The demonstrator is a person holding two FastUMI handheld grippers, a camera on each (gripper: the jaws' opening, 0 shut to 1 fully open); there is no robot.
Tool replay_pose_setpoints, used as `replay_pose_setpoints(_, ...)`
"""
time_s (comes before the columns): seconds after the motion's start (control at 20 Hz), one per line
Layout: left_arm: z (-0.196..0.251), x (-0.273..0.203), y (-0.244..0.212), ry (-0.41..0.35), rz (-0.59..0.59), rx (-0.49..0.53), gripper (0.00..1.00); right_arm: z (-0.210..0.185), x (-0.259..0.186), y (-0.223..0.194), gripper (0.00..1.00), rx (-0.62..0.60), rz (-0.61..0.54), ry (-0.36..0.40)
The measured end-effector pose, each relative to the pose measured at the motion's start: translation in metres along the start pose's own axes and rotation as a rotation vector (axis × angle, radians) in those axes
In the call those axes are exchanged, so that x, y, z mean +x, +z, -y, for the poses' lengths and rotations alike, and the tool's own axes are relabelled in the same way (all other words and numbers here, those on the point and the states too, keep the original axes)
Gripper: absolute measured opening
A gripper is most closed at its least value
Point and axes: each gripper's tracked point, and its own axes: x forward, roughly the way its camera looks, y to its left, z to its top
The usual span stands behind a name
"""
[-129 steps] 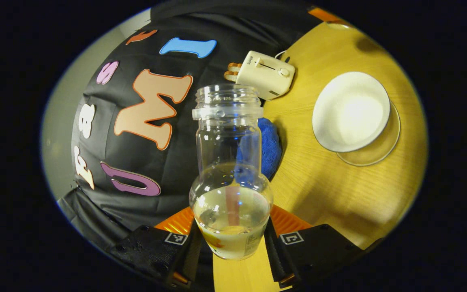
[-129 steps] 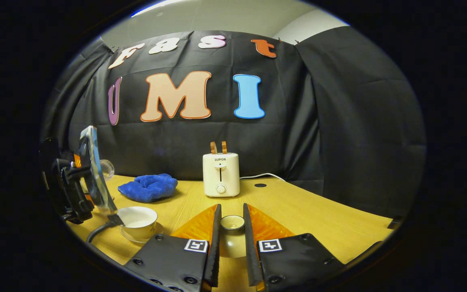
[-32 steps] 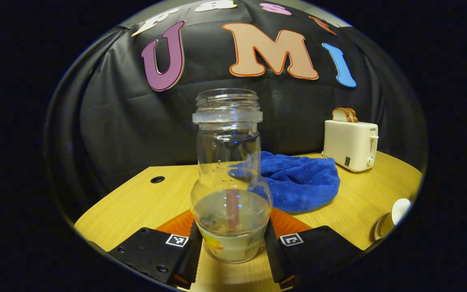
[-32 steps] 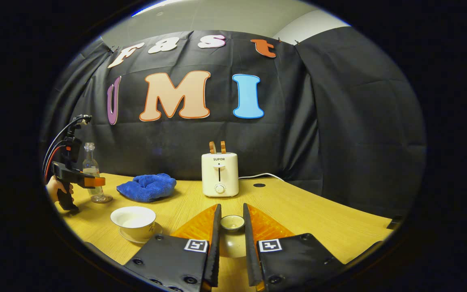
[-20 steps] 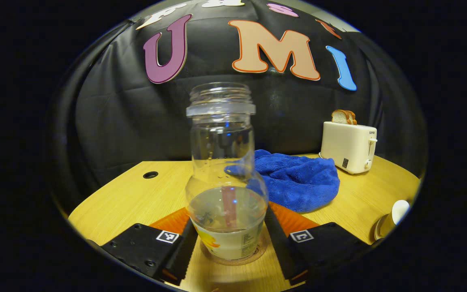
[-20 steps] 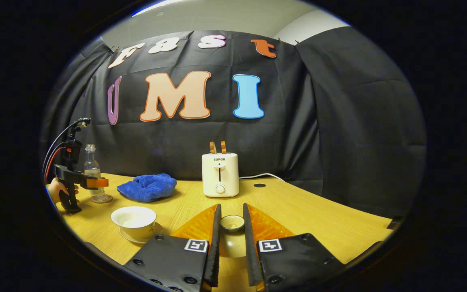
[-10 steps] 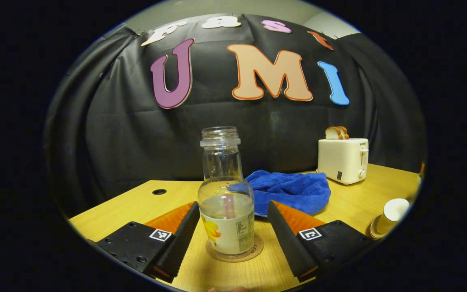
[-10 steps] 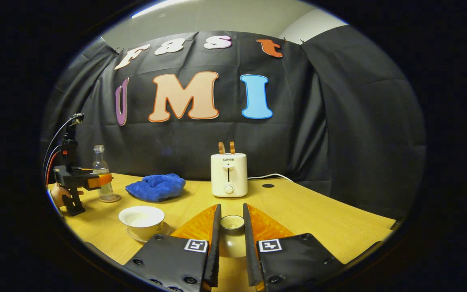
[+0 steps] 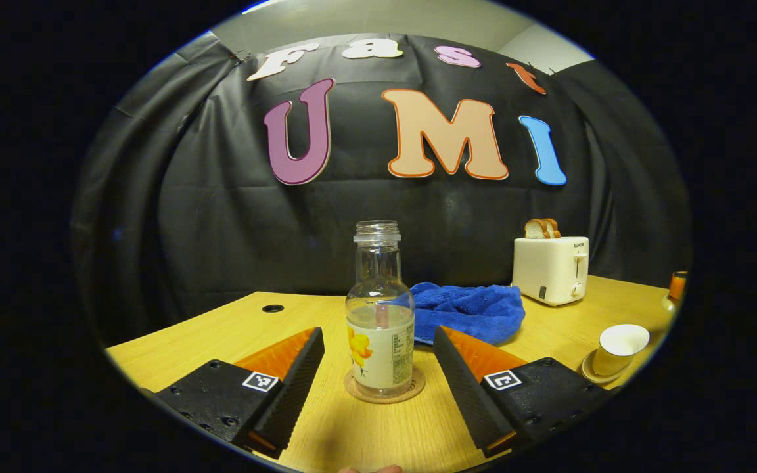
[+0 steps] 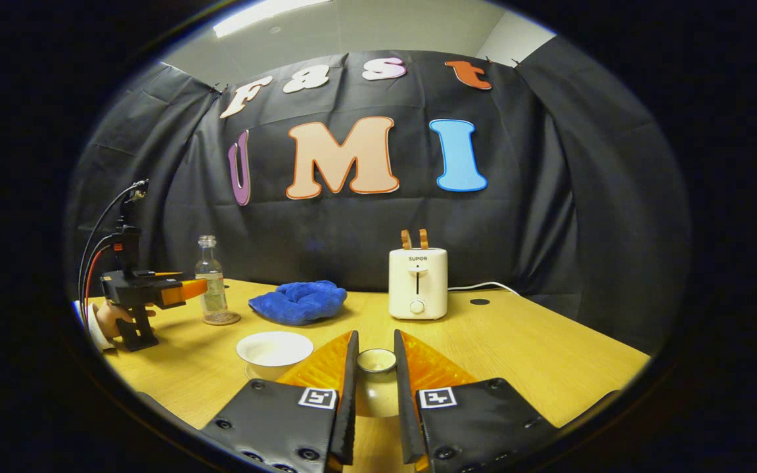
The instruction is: Open the teacup lid with one hand, grasp the water bottle and pour water into the teacup with the other hand; after pouring, place the water bottle on the coaster and then close the teacup lid.
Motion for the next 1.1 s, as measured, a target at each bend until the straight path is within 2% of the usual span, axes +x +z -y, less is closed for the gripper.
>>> replay_pose_setpoints(0.15,0.005,-0.012,0.002,-0.012,0.007,-0.012,0.97,-0.028,0.009,-0.001,0.31,0.003,-0.007,0.083)
replay_pose_setpoints(0.3,0.001,-0.022,0.002,0.017,0.005,-0.012,0.97,-0.058,0.02,-0.003,0.3,0.006,-0.008,0.154)
replay_pose_setpoints(0.4,0.007,-0.028,0.002,0.011,0.008,-0.01,0.97,-0.081,0.03,-0.005,0.31,0.007,-0.012,0.199)
replay_pose_setpoints(0.6,0.007,-0.036,0.003,0.026,0.006,-0.009,0.97,-0.117,0.051,-0.009,0.3,0.008,-0.025,0.253)
replay_pose_setpoints(0.95,0.008,-0.036,0.003,0.025,0.005,-0.009,0.96,-0.117,0.073,-0.025,0.31,0.006,-0.122,0.203)
replay_pose_setpoints(1.1,0.008,-0.036,0.003,0.023,0.005,-0.009,0.96,-0.118,0.074,-0.026,0.32,0.001,-0.136,0.204)
